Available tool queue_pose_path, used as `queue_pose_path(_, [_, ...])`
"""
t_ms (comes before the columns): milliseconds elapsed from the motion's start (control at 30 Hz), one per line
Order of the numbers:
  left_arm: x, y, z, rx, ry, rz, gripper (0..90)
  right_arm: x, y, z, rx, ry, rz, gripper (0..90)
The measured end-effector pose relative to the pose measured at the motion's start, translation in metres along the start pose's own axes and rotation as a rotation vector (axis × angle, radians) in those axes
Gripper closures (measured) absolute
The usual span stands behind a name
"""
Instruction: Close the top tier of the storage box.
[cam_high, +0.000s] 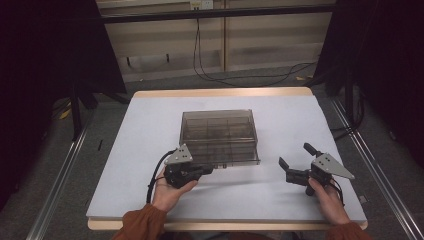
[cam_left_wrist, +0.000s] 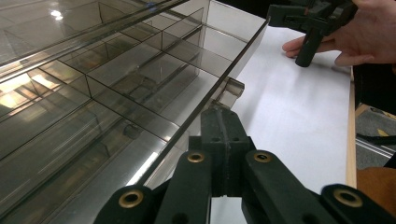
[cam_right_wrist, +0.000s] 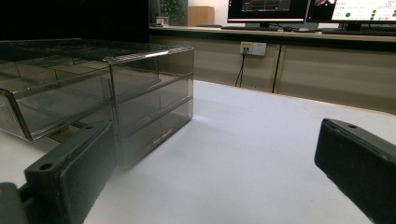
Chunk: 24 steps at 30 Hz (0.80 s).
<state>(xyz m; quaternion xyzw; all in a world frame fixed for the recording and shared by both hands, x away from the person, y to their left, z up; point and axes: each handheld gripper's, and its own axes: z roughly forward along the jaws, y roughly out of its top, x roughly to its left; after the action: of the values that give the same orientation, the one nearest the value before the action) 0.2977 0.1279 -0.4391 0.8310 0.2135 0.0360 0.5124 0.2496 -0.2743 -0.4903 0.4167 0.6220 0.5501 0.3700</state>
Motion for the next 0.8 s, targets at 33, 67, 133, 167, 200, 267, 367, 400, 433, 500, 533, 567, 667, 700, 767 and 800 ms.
queue_pose_path(33, [0.0005,0.0,0.0001,0.0,-0.003,0.0,90.0,0.0002,0.0001,0.0001,-0.001,-0.002,0.003,0.0])
queue_pose_path(67, [0.0009,0.0,0.0001,0.0,-0.004,0.001,90.0,0.0001,0.0,0.0,0.0,-0.001,0.0,0.0])
queue_pose_path(133, [0.0012,0.0,0.0004,-0.003,-0.003,-0.001,90.0,0.0001,0.0001,-0.0002,0.003,-0.003,-0.002,0.0])
queue_pose_path(167, [0.0022,-0.0002,0.0009,0.001,0.002,-0.003,90.0,0.0002,0.0001,-0.0002,0.003,-0.002,-0.002,0.0])
queue_pose_path(200, [0.0029,-0.0001,0.0009,0.002,0.001,-0.003,90.0,0.0001,0.0001,-0.0003,0.003,-0.003,-0.001,0.0])
queue_pose_path(267, [0.0026,0.0,0.0014,-0.004,0.005,-0.016,90.0,0.0002,0.0001,-0.0001,0.001,-0.006,-0.004,0.0])
queue_pose_path(367, [0.0041,0.0003,0.0009,0.002,0.007,-0.007,90.0,0.0,0.0001,-0.0003,0.001,-0.002,-0.002,0.0])
queue_pose_path(400, [0.0041,0.0003,0.0009,0.002,0.007,-0.007,90.0,0.0,0.0001,-0.0003,0.001,-0.002,-0.002,0.0])
queue_pose_path(433, [0.0045,0.0006,0.0011,0.001,0.01,-0.006,90.0,0.0002,0.0001,-0.0002,0.001,-0.005,-0.003,0.0])
queue_pose_path(500, [0.0052,0.0009,0.0013,0.003,0.004,-0.008,90.0,0.0002,0.0002,-0.0003,0.003,-0.002,0.0,0.0])
queue_pose_path(533, [0.0055,0.0011,0.0014,0.004,0.004,-0.009,90.0,0.0,0.0001,-0.0002,0.002,-0.003,-0.002,0.0])
queue_pose_path(567, [0.0059,0.0014,0.0014,0.006,0.003,-0.004,90.0,0.0,0.0001,-0.0002,0.002,-0.002,-0.003,0.0])
queue_pose_path(667, [0.0055,0.0017,0.0021,-0.001,0.004,-0.008,90.0,0.0001,0.0001,-0.0001,0.001,-0.005,-0.003,0.0])
queue_pose_path(700, [0.0059,0.002,0.002,0.001,0.006,-0.003,90.0,0.0001,0.0001,-0.0003,0.002,-0.002,-0.002,0.0])
queue_pose_path(767, [0.006,0.0022,0.0019,0.0,0.007,-0.004,90.0,0.0002,0.0001,-0.0002,0.002,-0.003,-0.001,0.0])
queue_pose_path(800, [0.0064,0.0023,0.0018,0.0,0.007,-0.003,90.0,0.0001,0.0001,-0.0002,0.002,-0.004,-0.003,0.0])
